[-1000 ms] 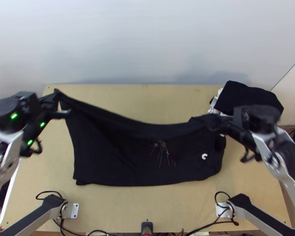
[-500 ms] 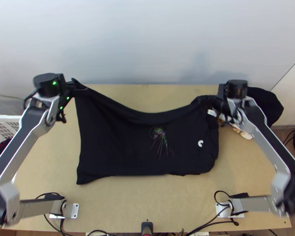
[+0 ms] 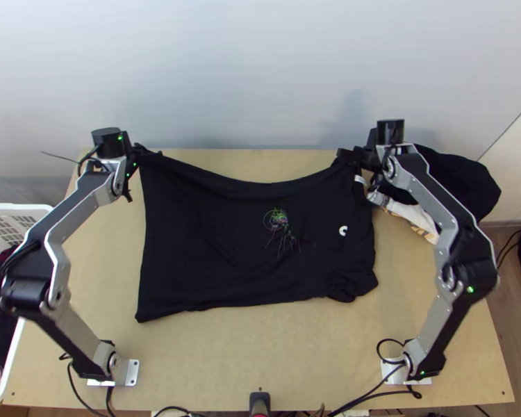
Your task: Fold the t-shirt
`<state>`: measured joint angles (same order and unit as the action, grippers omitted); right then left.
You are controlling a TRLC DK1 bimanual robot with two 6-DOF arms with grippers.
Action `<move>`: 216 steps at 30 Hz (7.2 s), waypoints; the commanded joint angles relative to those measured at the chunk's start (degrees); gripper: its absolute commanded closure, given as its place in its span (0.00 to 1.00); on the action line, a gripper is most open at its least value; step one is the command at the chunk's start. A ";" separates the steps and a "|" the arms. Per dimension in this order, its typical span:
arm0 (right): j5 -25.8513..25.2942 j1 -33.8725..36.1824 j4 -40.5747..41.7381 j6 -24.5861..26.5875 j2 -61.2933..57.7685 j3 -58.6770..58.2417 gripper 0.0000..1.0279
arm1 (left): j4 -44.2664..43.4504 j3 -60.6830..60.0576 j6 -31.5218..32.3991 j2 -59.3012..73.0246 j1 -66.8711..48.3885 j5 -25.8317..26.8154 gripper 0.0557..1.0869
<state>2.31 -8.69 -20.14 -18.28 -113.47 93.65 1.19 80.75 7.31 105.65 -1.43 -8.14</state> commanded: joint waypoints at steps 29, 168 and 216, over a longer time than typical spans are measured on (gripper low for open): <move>4.20 -5.55 -12.91 -13.45 27.34 -33.27 0.10 | 4.70 7.67 4.47 6.06 -1.29 -0.03 0.96; 3.93 -5.37 -11.32 -9.58 9.76 -10.68 0.97 | 6.28 6.96 3.32 3.08 0.29 -0.21 0.96; -14.17 0.34 -2.97 -3.34 -20.39 38.81 0.97 | 3.38 45.90 -1.42 29.79 3.63 -5.04 0.96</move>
<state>-11.60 -8.23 -24.12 -22.41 -133.40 132.40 4.21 120.81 6.79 132.07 2.15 -13.08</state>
